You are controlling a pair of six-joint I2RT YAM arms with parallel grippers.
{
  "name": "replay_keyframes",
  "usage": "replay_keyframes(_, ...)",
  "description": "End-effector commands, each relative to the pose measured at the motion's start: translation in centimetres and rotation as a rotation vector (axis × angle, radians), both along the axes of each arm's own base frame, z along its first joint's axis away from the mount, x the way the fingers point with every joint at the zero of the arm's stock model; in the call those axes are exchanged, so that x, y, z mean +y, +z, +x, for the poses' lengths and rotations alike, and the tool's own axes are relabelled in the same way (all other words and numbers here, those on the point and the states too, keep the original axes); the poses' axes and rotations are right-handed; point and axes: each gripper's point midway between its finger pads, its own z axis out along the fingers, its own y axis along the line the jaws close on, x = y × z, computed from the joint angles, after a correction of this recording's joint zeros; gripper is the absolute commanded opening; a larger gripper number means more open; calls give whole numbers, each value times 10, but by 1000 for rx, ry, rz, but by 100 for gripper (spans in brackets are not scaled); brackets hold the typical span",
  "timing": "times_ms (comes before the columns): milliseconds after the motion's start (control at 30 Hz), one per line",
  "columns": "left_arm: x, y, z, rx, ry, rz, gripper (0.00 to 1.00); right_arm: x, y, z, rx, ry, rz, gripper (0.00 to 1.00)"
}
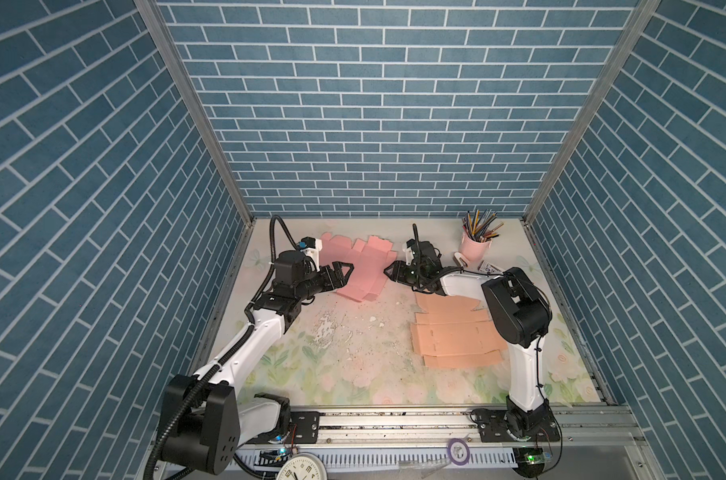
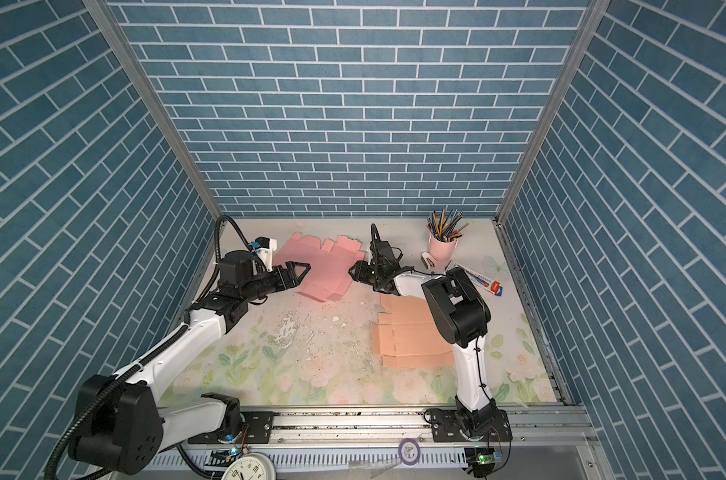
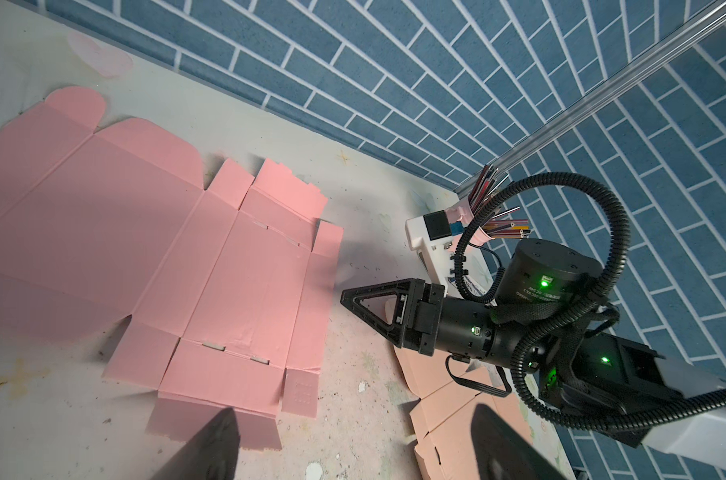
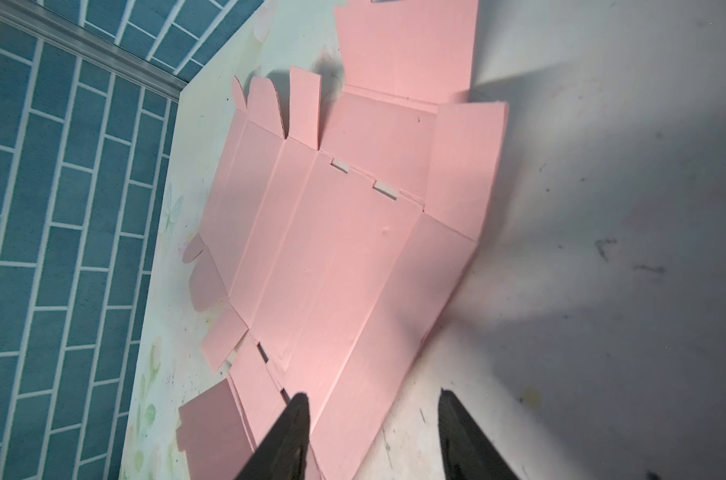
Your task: Fold the paper box
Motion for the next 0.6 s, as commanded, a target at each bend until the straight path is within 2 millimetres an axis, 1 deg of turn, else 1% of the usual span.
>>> replay_keyframes(0, -3, 10, -4, -31, -17, -17, 88, 4, -5, 8, 29, -36, 31, 50)
replay_keyframes(233, -3, 15, -3, -41, -14, -19, 88, 6, -16, 12, 65, -55, 48, 46)
replay_keyframes(567, -4, 19, -3, -49, -17, -32, 88, 9, -24, 18, 106, -77, 124, 40)
